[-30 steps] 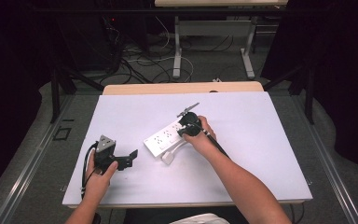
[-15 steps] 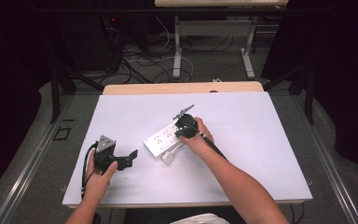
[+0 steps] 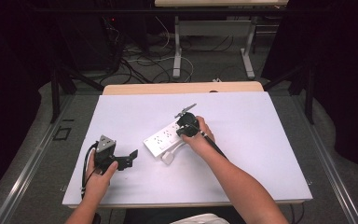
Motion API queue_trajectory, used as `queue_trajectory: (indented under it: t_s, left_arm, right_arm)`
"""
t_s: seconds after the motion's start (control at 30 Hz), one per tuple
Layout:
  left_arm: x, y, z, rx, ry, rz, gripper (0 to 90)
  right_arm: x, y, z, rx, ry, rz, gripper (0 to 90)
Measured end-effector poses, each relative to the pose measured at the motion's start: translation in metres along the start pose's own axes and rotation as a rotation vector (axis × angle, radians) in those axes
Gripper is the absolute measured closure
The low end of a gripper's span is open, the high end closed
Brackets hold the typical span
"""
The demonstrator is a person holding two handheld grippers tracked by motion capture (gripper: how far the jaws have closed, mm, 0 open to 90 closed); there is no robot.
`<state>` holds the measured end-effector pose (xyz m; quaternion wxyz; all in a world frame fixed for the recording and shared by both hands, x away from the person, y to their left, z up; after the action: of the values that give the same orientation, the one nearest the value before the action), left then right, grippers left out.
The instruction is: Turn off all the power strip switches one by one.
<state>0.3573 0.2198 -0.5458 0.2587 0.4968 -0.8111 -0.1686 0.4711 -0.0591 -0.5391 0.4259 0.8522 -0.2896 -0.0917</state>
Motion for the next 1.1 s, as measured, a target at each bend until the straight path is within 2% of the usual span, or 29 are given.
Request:
queue_trajectory:
  t_s: [0.13,0.17,0.23,0.4,0.47,0.5,0.53,0.57,0.63,0.73,0.77,0.83,0.87,0.9,1.07,1.1]
  left_arm:
    - [0.0,0.0,0.0001,0.001,0.0,0.001,0.3]
    - [0.0,0.0,0.0,0.002,0.0,0.001,0.3]
    - [0.0,0.0,0.0,0.002,0.0,0.0,0.3]
    - [0.0001,0.0002,0.0001,0.002,0.0,-0.001,0.3]
    - [0.0,0.0002,0.0001,0.001,0.0,0.0,0.3]
    - [0.0,0.0002,0.0001,0.001,0.0,-0.001,0.3]
    - [0.0,0.0002,0.0001,0.002,0.0,-0.001,0.3]
    - [0.0,0.0003,0.0001,0.003,0.0,-0.001,0.3]
    - [0.0,0.0003,0.0001,0.003,0.0,-0.002,0.3]
    - [0.0001,0.0002,0.0001,0.001,0.0,-0.001,0.3]
    - [0.0001,0.0002,0.0002,0.001,0.0,-0.001,0.4]
    - [0.0001,0.0002,0.0001,0.003,-0.001,0.0,0.4]
    - [-0.0001,0.0002,0.0001,0.002,-0.001,-0.001,0.4]
    - [-0.0001,0.0001,0.0,0.003,0.001,-0.001,0.4]
    - [-0.0005,0.0004,-0.0003,0.003,-0.009,-0.002,0.4]
    - [-0.0001,0.0002,-0.0001,0.004,-0.004,0.0,0.4]
  right_arm:
    - [0.0008,0.0008,-0.0001,-0.01,0.016,0.0,86.7]
    - [-0.0002,0.0011,0.0,-0.015,-0.001,0.0,86.8]
    - [0.0017,0.001,0.0004,-0.005,0.013,-0.008,86.7]
    - [-0.0008,0.0009,0.0002,-0.016,0.001,0.006,86.8]
    - [-0.0014,-0.0006,0.0005,0.001,-0.005,0.006,89.5]
    - [-0.001,0.0022,0.0006,-0.064,0.0,-0.025,90.0]
    - [-0.0007,-0.0005,0.0016,-0.016,0.003,-0.014,90.0]
    - [-0.001,-0.0004,0.0017,-0.011,0.006,-0.013,90.0]
    - [-0.0016,0.0002,0.0015,-0.026,0.004,-0.011,90.0]
    - [-0.0011,-0.0003,0.0018,-0.012,0.005,-0.013,90.0]
    - [-0.0025,-0.0012,0.0017,-0.008,-0.02,-0.007,90.0]
    - [-0.0025,-0.0016,0.0018,0.0,-0.019,-0.006,90.0]
    - [-0.0011,-0.0009,0.0017,-0.011,-0.001,-0.009,90.0]
    - [-0.0023,-0.0003,0.0022,-0.013,-0.022,-0.011,90.0]
    - [-0.0029,0.0003,0.0023,-0.017,-0.044,-0.005,88.9]
    - [0.0001,-0.0005,0.0024,-0.003,-0.006,-0.005,88.2]
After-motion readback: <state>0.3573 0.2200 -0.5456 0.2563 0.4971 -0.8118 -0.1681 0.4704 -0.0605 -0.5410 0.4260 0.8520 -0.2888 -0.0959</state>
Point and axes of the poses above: each handheld gripper's, and its own axes: y roughly backward along the jaws, z roughly out of its underside, x roughly to its right, the point moved 2 cm from there along -y, roughly forward along the jaws, and after that the axes turned 11 degrees about y, right-handed, at the moved point
